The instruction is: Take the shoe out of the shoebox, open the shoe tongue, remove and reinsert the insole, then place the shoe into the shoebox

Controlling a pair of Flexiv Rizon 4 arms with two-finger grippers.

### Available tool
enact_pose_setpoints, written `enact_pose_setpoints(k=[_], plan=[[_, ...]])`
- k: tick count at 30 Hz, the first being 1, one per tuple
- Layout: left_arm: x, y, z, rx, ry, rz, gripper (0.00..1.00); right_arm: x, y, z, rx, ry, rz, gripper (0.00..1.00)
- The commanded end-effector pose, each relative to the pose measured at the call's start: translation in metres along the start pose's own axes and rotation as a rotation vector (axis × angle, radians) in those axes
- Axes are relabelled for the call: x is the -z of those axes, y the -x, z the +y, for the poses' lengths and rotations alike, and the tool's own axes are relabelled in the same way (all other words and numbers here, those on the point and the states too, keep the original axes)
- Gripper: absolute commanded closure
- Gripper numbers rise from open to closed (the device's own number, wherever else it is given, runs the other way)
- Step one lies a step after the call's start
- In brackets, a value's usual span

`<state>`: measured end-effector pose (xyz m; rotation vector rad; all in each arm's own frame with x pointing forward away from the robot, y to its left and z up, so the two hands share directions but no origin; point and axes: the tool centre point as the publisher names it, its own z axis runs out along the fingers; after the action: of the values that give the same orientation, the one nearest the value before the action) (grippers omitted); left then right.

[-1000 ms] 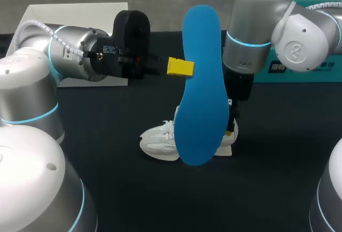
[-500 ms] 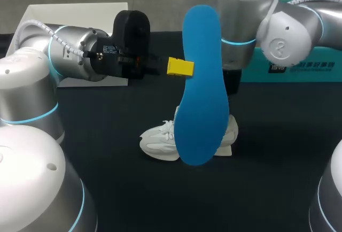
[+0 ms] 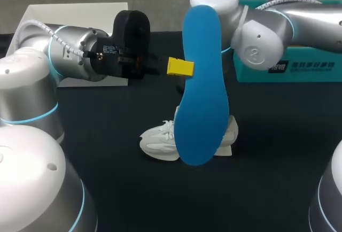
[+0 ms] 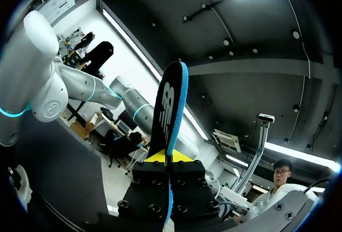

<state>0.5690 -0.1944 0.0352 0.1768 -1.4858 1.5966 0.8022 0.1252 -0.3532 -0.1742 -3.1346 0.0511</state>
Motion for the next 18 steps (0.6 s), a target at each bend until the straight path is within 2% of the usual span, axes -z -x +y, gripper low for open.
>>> enact_pose_setpoints(k=[1,3,7,8,12,13,18], plan=[[0.0,0.0,0.001,-0.001,-0.002,0.001,1.0,-0.01,0.003,0.004,0.008,0.006,0.015,0.16],[0.0,0.0,0.001,-0.001,-0.002,0.001,1.0,-0.013,0.003,0.005,0.01,0.014,0.015,0.24],[0.0,0.0,0.001,-0.001,-0.002,0.001,1.0,-0.02,0.004,0.009,0.014,0.016,0.021,0.5],[0.0,0.0,0.001,-0.001,-0.002,0.001,1.0,-0.021,0.002,0.009,0.01,0.018,0.025,0.54],[0.0,0.0,0.001,-0.001,-0.002,0.001,1.0,-0.025,-0.005,0.007,0.005,0.027,0.037,0.84],[0.0,0.0,0.001,-0.001,-0.002,0.001,1.0,-0.025,-0.006,0.007,0.008,0.03,0.04,0.98],[0.0,0.0,0.001,-0.001,-0.002,0.001,1.0,-0.023,-0.02,0.008,0.078,0.028,0.072,1.0]])
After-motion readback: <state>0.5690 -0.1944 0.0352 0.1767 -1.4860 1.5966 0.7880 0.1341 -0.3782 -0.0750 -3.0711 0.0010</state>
